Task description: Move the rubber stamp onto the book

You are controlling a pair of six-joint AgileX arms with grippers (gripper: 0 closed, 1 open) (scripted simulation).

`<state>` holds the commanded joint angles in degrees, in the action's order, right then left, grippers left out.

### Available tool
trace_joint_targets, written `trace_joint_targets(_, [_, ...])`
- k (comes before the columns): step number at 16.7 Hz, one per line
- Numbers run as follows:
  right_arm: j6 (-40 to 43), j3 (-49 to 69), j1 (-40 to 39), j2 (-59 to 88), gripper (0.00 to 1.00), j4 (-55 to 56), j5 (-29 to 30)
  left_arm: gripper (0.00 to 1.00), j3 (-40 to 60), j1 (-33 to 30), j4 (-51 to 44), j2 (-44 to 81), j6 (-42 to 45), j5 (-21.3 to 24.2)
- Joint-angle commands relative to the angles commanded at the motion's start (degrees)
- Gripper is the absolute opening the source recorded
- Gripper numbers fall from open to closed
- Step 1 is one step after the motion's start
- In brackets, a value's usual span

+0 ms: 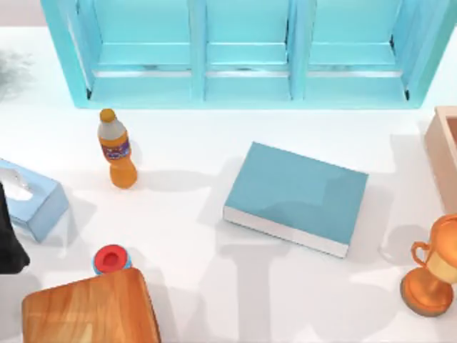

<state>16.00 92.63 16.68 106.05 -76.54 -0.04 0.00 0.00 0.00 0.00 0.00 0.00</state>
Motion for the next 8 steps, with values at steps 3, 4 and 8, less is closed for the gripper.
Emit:
trace_joint_targets(3, [-0.16, -4.72, 0.02, 0.92, 1.00, 5.47, -0.08, 1.00, 0.00, 0.00, 0.00, 0.00, 0.00, 0.00])
trace_joint_targets(4, [-0.18, -6.78, -0.01, 1.36, 1.00, 8.09, -0.07, 1.00, 0.00, 0.00, 0.00, 0.00, 0.00, 0.00])
trace_joint_targets(8, [-0.27, -14.89, -0.09, 3.20, 1.00, 18.34, -0.05, 1.00, 0.00, 0.00, 0.00, 0.00, 0.00, 0.00])
